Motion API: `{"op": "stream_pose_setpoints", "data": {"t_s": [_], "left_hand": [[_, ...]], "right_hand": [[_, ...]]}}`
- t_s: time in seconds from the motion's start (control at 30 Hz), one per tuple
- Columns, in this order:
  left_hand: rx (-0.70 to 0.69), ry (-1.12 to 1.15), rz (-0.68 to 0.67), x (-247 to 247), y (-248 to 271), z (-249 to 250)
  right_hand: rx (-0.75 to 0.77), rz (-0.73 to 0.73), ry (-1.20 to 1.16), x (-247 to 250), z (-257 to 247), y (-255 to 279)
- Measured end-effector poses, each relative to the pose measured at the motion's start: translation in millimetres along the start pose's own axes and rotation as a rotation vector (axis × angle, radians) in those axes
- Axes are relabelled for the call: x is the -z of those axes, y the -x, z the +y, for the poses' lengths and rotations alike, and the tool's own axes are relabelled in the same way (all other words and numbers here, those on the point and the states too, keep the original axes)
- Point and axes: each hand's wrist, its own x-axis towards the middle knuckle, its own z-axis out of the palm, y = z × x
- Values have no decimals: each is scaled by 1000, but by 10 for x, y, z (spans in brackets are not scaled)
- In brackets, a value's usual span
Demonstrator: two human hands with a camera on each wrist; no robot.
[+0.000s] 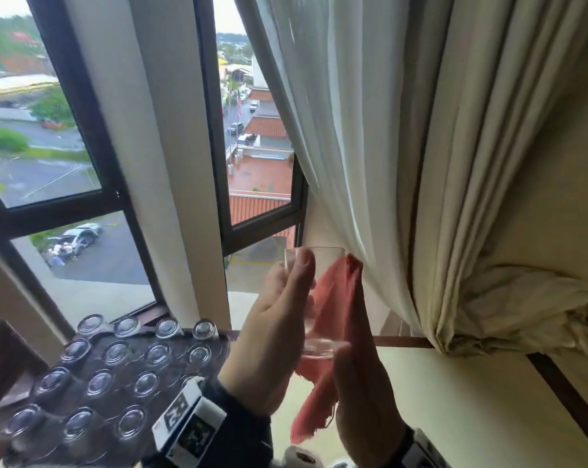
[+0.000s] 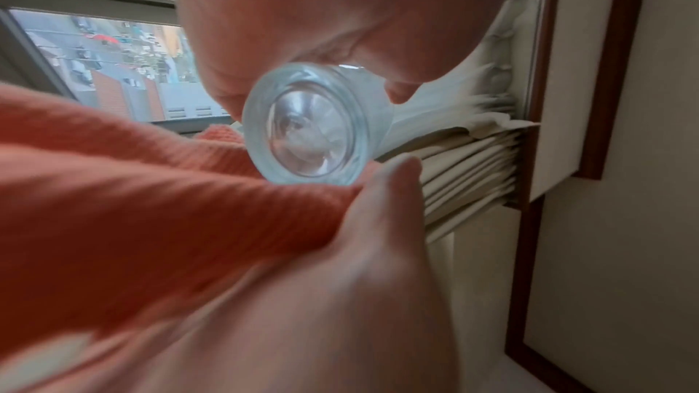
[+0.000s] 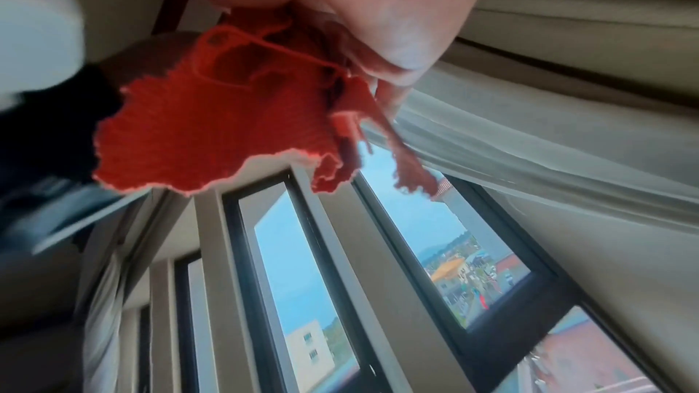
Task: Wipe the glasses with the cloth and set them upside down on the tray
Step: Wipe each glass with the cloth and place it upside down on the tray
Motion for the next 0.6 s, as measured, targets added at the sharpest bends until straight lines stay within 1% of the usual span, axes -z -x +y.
{"op": "stream_pose_setpoints", "data": {"t_s": [0.03, 0.1, 0.13, 0.17, 0.2, 0.27, 0.33, 0.37, 0.47, 0.53, 0.6], "left_hand": [[-20, -16, -30, -16, 52, 3], [-56, -27, -84, -62, 148, 16], [-70, -37, -92, -73, 160, 12], [-79, -51, -74, -80, 149, 42], [-72, -45, -38, -81, 124, 108], [-59, -18, 43, -20, 25, 184], [-96, 18, 129, 84, -67, 271], [-105, 29, 152, 117, -71, 331], [-108, -7, 151, 133, 0, 388], [-86, -18, 91, 70, 108, 344], [-70, -27, -5, -30, 210, 276]], "right_hand": [[-30, 1, -35, 2, -21, -62], [-193, -10, -110, 9, -112, -178], [-278, -1, -168, 5, -158, -219], [-302, 13, -182, -8, -194, -251], [-251, 16, -145, -29, -219, -265], [-63, -32, -47, -106, -302, -244], [108, -85, 49, -177, -283, -167], [141, -90, 67, -206, -253, -134], [107, -57, 16, -193, -168, -106], [18, -43, -134, -113, -208, -177], [-98, -7, -247, -50, -312, -266]]}}
